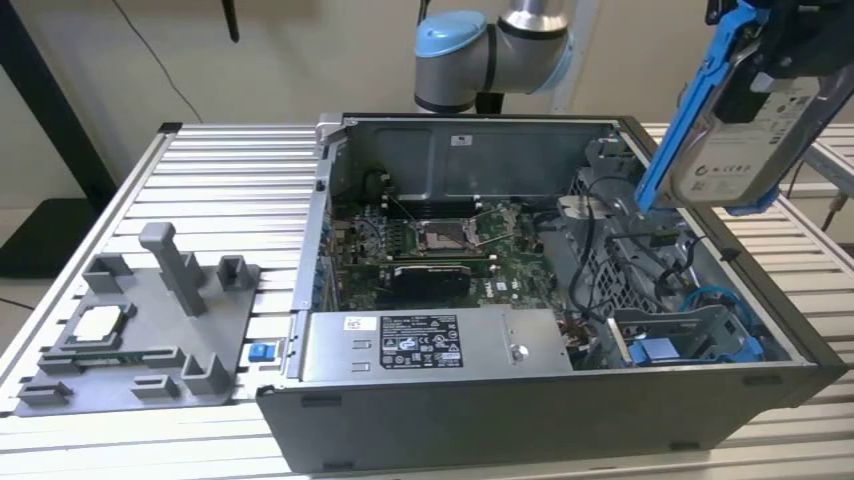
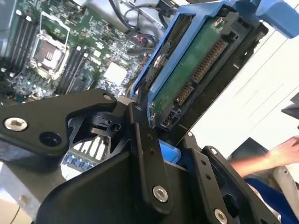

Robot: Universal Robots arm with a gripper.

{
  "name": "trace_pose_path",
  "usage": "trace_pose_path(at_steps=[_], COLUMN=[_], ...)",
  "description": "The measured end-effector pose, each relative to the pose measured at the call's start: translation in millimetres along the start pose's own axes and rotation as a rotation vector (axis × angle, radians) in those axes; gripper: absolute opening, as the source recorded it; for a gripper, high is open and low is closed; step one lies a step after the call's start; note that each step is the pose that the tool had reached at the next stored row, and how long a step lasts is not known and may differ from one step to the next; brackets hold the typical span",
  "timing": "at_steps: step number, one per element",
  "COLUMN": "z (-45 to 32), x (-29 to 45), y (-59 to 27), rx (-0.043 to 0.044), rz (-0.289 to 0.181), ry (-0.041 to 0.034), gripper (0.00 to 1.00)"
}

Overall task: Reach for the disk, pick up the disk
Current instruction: 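Pick up the disk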

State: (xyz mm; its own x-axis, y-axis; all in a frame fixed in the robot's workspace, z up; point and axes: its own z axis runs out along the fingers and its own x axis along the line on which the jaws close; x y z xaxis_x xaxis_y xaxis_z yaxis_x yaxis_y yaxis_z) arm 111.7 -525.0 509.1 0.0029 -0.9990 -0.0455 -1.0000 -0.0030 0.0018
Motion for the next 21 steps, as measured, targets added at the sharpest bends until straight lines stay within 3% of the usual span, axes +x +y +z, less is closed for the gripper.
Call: trace_pose_path(at_steps=[12, 17, 21], z=[11.8, 20.3, 23.1], x=[49.3, 55.2, 57.7], y=[4.9, 13.9, 13.9], rx=[-0.0001, -0.0001, 0.0001], rz=[0.0, 0.002, 0.005], ry=[0.0, 0.0017, 0.0176], gripper=[0.0, 0.0, 0.0])
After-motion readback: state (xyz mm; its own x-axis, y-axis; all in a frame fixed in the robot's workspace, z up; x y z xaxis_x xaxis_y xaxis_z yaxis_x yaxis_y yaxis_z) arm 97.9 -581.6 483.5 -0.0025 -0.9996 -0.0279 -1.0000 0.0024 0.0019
